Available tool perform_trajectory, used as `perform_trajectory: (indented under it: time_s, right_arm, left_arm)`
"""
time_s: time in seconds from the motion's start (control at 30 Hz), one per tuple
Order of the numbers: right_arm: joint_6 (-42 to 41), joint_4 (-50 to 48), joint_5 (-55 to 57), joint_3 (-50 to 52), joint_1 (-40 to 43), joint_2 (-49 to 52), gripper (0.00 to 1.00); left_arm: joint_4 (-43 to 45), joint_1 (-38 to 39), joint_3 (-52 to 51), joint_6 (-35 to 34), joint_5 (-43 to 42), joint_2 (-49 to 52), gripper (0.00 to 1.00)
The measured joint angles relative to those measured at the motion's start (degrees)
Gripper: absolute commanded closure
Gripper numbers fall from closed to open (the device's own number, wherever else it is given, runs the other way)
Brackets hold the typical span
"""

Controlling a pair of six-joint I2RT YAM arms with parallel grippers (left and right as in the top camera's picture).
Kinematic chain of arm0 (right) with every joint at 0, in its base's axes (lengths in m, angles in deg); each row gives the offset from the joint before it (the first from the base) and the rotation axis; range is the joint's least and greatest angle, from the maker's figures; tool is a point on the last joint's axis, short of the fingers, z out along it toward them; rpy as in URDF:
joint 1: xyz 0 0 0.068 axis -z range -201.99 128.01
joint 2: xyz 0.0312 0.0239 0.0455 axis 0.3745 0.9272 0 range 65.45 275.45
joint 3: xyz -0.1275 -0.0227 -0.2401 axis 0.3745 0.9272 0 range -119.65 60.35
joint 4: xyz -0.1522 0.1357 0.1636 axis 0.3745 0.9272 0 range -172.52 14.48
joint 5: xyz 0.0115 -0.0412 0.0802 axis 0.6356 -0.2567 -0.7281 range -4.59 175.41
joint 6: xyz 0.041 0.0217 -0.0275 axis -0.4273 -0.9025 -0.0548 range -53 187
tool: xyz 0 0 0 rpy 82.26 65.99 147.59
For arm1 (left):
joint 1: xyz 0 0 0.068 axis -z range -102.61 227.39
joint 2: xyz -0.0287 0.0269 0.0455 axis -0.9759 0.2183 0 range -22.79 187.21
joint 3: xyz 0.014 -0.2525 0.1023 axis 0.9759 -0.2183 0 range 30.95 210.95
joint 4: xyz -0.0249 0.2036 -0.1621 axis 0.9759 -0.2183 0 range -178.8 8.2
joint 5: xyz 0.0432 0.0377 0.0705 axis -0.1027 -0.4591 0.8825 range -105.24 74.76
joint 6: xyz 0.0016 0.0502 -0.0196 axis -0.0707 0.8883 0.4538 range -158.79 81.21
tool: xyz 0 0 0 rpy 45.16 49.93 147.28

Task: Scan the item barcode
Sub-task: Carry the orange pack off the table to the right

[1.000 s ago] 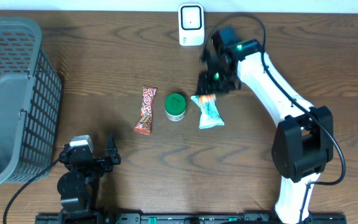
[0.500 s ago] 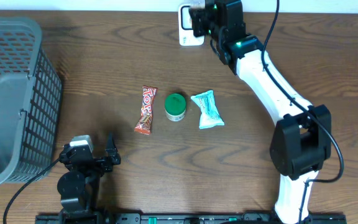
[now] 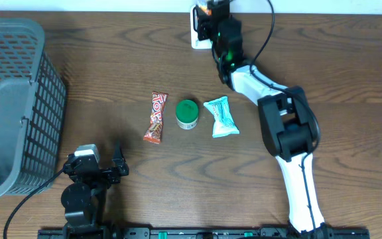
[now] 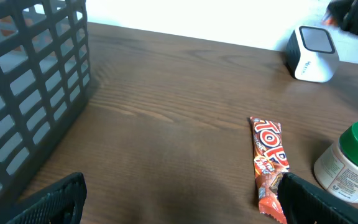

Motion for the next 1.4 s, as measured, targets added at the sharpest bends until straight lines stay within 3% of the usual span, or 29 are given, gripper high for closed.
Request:
perform_trajectory:
  time_s: [0.47,0.73,0.9,1.17,1.33,1.4]
  right_arm:
    - [-0.76,1.11,1.38,-8.28,0.02,6.03,0.58]
    - [-0.61,17.00,-0.63,-10.54,0.02,4.50,0.62]
    - [1.68,35.74,0.15,-10.45,0.02,-4.20,0.65]
    - [3.32,76.54,10.05,-10.93,1.40,-29.16,0.66]
    - [1.05,98.60,18.82,-12.00,6.21,-39.39,0.74]
    - [-1.18,106.33,21.75,-12.04,9.81,-40.89,0.72]
  left_arm:
    - [0.00,0.00,0.00,0.00,0.00,0.00,0.02]
    - [0.02,0.00,0.00,0.00,0.00,0.00,0.02]
    - [-0.02,0.00,0.00,0.00,0.00,0.00,0.02]
    - [-0.13,0.00,0.04,0.00,0.00,-0.02,0.02]
    - [-0.11,0.00,0.04,0.00,0.00,-0.02,0.02]
    - [-0.11,0.00,0.04,0.00,0.00,-0.02,0.02]
